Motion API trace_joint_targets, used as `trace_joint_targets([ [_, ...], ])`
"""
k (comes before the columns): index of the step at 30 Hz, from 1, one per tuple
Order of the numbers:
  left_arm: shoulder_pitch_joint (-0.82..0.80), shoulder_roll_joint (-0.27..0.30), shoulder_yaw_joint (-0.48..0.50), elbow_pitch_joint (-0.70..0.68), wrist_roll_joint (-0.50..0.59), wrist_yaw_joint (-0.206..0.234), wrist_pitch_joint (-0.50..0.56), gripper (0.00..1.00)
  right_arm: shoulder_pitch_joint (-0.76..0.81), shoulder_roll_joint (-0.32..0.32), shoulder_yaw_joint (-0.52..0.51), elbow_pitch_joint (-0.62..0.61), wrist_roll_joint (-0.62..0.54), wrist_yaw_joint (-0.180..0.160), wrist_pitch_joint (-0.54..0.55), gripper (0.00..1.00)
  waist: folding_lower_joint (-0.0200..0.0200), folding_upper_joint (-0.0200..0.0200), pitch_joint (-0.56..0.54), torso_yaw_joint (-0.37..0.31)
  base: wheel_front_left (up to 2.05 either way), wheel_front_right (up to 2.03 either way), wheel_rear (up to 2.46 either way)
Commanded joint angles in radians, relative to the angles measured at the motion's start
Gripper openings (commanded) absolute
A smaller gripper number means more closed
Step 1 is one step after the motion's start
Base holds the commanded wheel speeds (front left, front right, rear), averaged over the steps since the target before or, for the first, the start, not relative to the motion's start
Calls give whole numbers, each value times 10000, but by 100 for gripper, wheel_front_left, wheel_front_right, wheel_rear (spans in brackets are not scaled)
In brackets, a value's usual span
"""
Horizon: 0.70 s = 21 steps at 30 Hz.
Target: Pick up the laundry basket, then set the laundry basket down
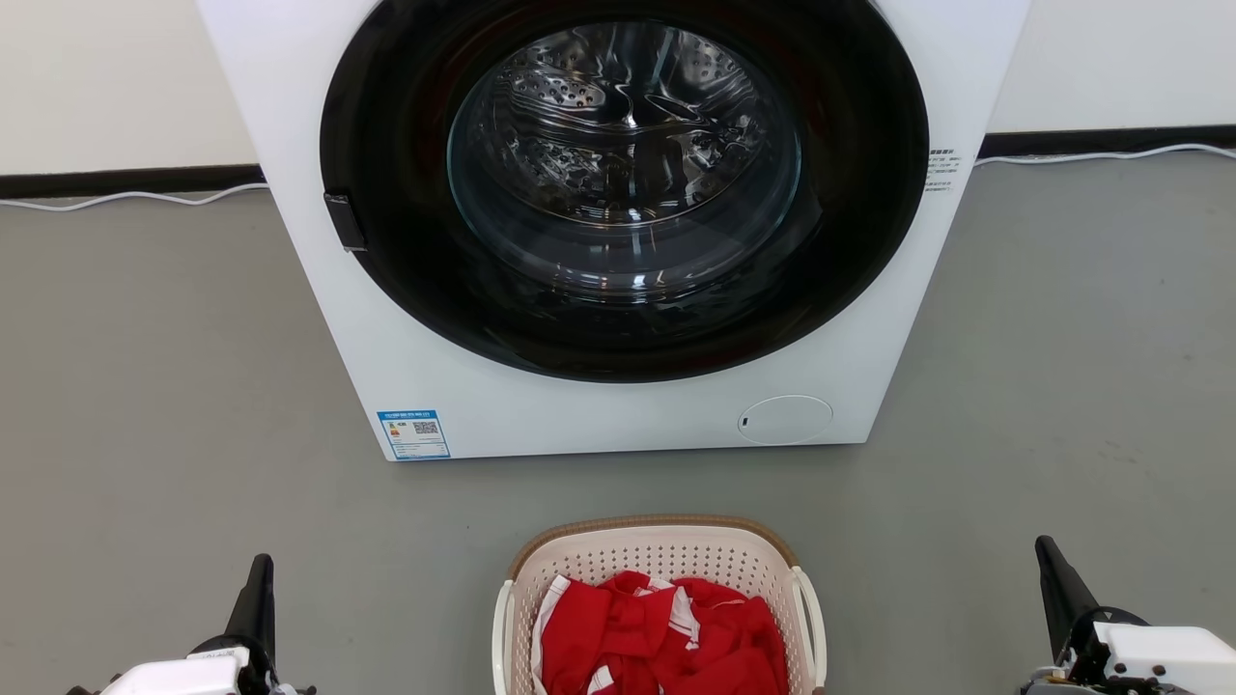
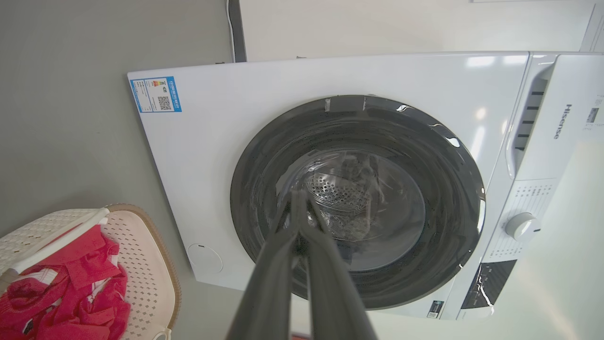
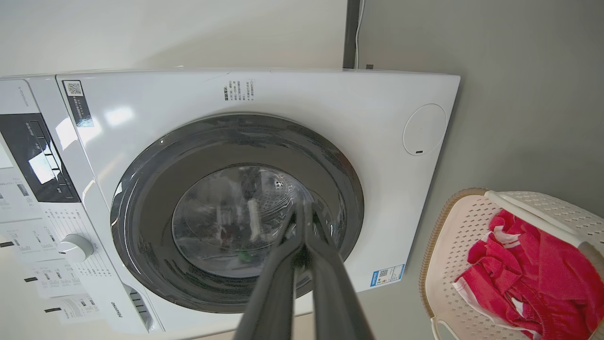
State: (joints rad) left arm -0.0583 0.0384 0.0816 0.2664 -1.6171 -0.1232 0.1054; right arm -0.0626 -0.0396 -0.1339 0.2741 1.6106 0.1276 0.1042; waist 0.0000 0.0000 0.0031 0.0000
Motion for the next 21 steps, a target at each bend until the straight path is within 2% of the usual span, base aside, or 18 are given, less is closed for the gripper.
trace_joint_targets([
  [1,-496,118,320,-216,84,-75,77,0,-453,-106,204,-294,-18,31,88,0,0,0,0,0,0,0,0],
  [21,-496,118,320,-216,83,-75,77,0,-453,-106,204,-294,-18,31,88,0,0,0,0,0,0,0,0],
])
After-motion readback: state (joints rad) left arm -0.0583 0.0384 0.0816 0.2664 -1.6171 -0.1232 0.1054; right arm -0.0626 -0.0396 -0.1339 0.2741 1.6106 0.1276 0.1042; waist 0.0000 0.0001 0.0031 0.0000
